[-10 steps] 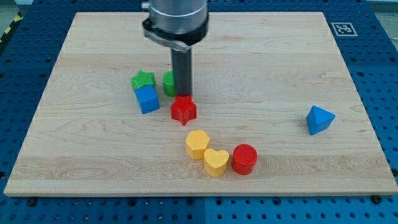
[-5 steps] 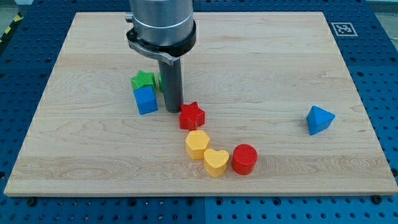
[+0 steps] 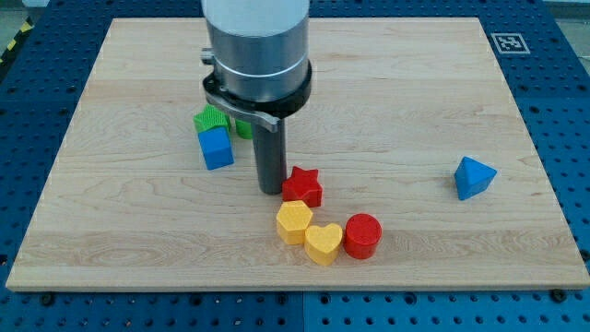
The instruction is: Push the red star to the bottom center of the board
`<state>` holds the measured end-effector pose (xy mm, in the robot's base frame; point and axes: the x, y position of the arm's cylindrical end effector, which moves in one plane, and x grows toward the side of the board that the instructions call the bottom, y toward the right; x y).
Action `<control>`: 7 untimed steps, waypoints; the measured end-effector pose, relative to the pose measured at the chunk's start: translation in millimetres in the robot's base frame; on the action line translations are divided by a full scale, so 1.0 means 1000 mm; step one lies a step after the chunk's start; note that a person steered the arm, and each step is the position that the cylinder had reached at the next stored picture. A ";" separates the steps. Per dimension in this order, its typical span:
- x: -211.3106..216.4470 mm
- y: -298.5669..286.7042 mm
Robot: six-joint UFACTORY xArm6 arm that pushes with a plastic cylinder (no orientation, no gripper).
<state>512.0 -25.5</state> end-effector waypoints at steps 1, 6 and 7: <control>-0.003 0.026; -0.035 0.084; -0.024 0.077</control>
